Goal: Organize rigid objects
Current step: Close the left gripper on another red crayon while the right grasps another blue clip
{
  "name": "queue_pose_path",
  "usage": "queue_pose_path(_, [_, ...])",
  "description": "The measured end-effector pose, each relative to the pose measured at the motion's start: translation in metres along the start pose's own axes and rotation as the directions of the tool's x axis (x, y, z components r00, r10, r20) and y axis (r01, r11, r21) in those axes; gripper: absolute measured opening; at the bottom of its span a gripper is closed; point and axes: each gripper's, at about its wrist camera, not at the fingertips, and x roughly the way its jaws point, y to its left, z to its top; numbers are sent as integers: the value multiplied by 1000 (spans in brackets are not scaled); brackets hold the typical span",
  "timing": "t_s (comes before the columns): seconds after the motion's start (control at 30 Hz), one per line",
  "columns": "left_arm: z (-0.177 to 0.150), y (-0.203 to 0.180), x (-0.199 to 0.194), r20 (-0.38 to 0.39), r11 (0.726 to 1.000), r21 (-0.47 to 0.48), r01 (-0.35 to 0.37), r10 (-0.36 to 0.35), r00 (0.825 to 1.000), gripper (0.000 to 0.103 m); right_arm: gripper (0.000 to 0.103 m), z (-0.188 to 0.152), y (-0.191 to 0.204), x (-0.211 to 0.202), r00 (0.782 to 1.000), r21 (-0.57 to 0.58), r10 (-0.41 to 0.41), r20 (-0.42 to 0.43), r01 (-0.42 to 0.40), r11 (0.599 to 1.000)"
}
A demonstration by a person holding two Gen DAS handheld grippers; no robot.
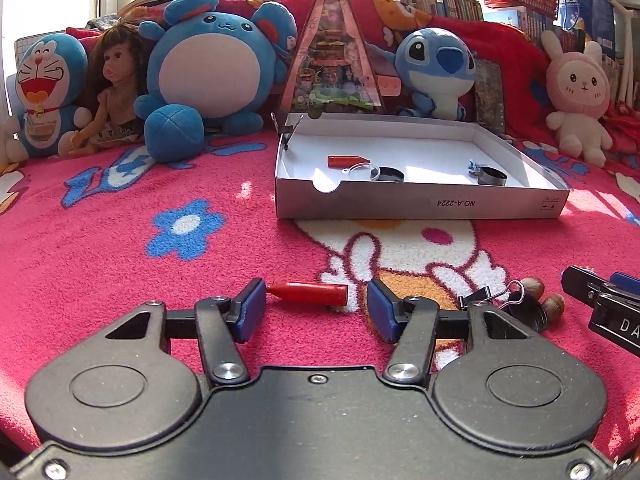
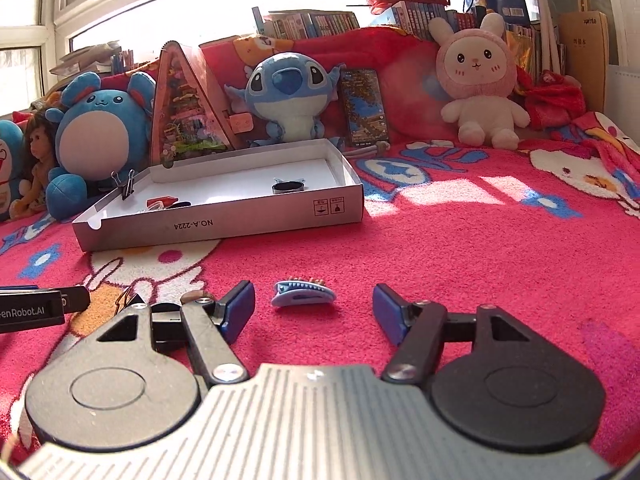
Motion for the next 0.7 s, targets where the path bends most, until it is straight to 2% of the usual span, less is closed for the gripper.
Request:
queue_pose_path(0.07, [1, 0, 0, -1, 1000, -6, 4, -4, 1000, 44, 78, -1, 4, 0, 999, 22, -30, 13, 30, 999])
queue_pose_path(0.2, [1, 0, 0, -2, 1000, -8, 6, -6, 1000, 43, 78, -1, 9, 2, 995, 67, -94, 12, 93, 993])
queue_pose_path(0.47, [2, 0, -2, -5, 1000, -13, 10, -10, 1000, 42, 78, 0, 23, 9, 993, -34, -114, -16, 113, 993])
queue_pose_path(0.63, [3, 1, -3, -4, 1000, -14, 13, -13, 1000, 42, 65, 1, 21, 12, 993, -63, -112, -39, 110, 992])
queue_pose_path(0.7, [4, 1, -3, -2, 1000, -14, 15, -15, 1000, 42, 54, 1, 22, 11, 994, -82, -100, -40, 97, 992])
